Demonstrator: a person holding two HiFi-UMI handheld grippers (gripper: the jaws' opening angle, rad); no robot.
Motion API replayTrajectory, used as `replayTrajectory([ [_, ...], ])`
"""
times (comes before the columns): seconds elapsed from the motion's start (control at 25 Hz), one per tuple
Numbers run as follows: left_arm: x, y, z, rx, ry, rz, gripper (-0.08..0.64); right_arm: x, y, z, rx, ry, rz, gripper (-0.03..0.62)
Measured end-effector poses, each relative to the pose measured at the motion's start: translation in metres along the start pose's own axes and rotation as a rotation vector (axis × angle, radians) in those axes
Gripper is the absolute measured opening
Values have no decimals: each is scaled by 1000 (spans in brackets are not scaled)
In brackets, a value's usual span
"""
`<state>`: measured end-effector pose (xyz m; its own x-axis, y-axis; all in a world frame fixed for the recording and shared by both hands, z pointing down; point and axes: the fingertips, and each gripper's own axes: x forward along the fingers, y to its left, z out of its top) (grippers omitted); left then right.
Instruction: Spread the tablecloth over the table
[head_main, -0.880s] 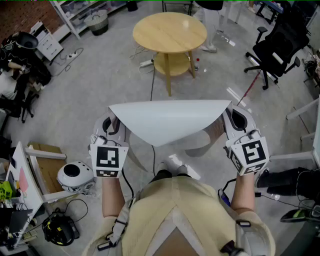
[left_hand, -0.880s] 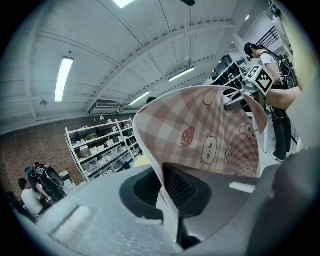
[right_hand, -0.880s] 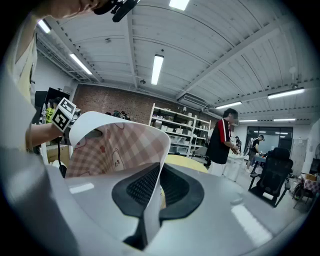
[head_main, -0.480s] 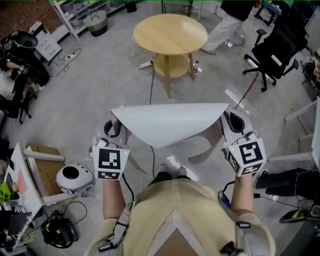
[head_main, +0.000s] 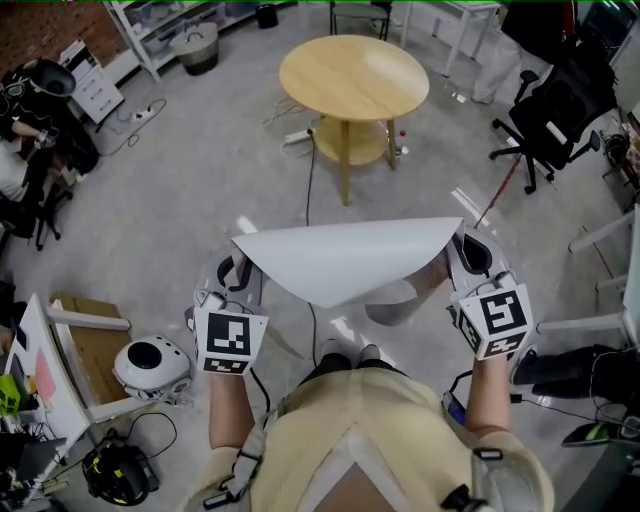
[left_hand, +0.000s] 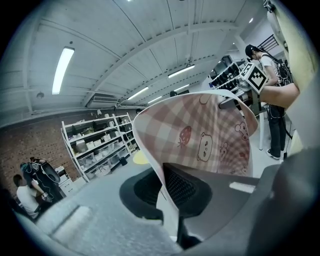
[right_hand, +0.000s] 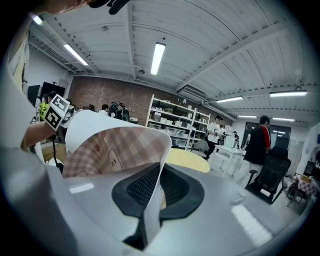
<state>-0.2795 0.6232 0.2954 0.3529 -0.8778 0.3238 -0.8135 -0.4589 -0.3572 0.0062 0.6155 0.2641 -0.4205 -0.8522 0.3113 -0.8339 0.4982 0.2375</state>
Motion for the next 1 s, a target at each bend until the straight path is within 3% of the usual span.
replayTrajectory([
  [0.28,15,21,-3,15,-13,8,5,19,4,3,0,5,-10,8],
  [0.56,55,36,10,49,6,43,5,56,-24,4,-18,-9,8,9],
  [1.0,145,43,34,36,85,90,5,120,-98,7,-26,-17,87,8],
])
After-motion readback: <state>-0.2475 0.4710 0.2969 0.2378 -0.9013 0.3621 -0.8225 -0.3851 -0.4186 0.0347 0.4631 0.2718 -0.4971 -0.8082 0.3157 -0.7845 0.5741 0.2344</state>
